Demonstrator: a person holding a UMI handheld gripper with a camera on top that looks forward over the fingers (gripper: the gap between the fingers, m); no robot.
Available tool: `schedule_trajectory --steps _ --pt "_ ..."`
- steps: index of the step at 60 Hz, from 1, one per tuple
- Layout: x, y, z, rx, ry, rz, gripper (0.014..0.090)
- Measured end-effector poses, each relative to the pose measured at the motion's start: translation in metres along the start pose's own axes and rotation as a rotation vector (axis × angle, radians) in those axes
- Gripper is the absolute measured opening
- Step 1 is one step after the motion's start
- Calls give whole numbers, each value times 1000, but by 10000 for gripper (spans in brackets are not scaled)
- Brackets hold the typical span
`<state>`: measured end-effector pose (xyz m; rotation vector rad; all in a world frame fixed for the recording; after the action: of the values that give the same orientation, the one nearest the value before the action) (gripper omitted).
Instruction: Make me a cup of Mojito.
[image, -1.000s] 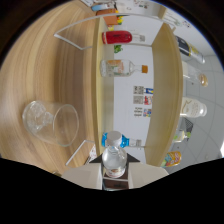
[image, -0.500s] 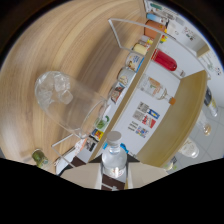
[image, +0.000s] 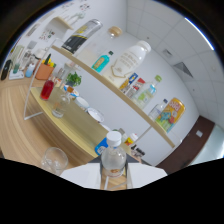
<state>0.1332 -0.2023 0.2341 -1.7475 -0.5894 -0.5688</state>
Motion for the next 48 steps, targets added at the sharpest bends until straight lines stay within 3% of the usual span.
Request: schedule_trajectory --steps 11,18,34,48 --pt "-52 66 14 -106 -158 440 342" --pt "-83 102 27 -175 -207 571 342" --pt "-110 156 43 -285 -252 692 346" --pt "-125 177 41 -322 -270 697 352"
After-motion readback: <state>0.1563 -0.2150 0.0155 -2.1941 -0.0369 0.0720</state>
